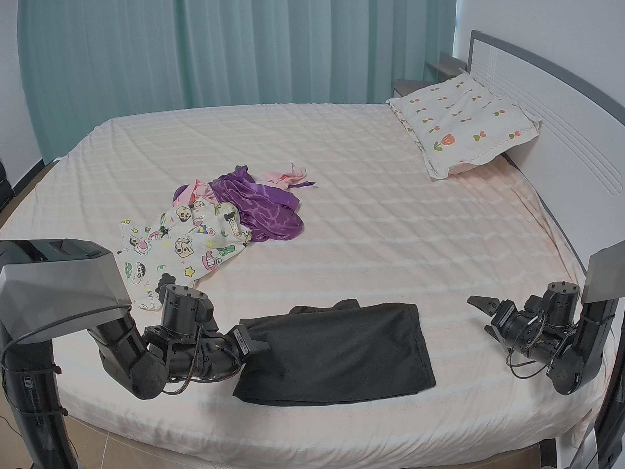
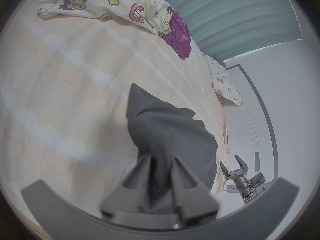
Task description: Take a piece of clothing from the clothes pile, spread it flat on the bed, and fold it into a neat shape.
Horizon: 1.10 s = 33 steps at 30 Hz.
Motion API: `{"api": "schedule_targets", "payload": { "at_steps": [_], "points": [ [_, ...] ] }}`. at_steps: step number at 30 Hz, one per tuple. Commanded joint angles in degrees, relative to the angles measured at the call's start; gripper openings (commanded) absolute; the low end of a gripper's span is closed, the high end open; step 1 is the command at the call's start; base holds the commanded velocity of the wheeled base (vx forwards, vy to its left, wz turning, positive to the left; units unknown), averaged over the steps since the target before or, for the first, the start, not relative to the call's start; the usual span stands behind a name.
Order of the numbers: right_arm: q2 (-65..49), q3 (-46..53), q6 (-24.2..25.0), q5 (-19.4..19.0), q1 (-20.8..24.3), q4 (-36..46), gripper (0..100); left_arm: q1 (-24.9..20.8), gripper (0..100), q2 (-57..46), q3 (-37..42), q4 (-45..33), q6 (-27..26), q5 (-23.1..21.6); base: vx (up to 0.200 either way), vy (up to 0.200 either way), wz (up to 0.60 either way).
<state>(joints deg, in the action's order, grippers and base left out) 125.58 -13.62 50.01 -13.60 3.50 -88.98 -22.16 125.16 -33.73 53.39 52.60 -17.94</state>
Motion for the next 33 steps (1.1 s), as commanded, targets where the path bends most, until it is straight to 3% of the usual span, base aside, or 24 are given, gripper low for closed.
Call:
{"api": "schedule_targets", "payload": {
  "at_steps": [1, 21, 33],
  "points": [
    [0.46, 0.08, 0.00, -0.02, 0.02, -0.49, 100, 0.37, 0, -0.36, 0.60, -0.05, 0.04, 0.19, 0.000, 0.000, 0.00],
    [1.34, -0.01, 0.00, -0.11, 0.28, -0.49, 100, 3.18, 0, -4.93, 5.08, 0.13, 2.24, 0.45, 0.000, 0.000, 0.00],
    [2.22, -0.01, 0.18, -0.11, 0.28, -0.49, 100, 5.29, 0, -5.98, 6.84, 0.13, 2.33, 0.19, 0.000, 0.200, 0.00]
  ]
}}
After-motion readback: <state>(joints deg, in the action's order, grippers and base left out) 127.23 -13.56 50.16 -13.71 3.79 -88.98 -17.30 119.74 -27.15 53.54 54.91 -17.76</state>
